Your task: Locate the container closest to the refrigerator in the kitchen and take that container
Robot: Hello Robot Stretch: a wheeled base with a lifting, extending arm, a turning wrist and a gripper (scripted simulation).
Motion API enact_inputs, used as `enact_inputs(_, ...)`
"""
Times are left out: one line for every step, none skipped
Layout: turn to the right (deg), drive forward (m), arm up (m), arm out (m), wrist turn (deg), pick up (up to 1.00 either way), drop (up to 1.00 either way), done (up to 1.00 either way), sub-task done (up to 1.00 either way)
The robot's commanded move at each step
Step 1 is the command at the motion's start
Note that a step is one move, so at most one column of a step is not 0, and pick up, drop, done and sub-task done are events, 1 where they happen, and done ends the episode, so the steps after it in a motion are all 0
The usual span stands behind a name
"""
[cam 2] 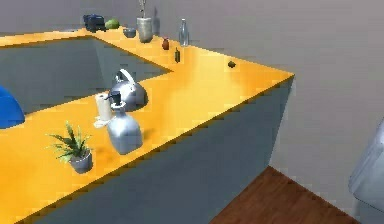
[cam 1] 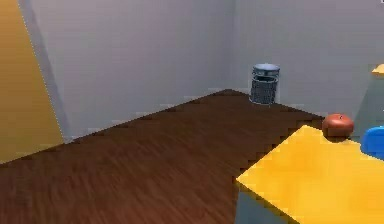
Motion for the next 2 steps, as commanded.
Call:
enact_inputs(-39.0,0.0,0.0,0.0,0.0,0.0,0.0,0.0,0.0)
enact_inputs(45.0,0.0,0.0,0.0,0.0,0.0,0.0,0.0,0.0)
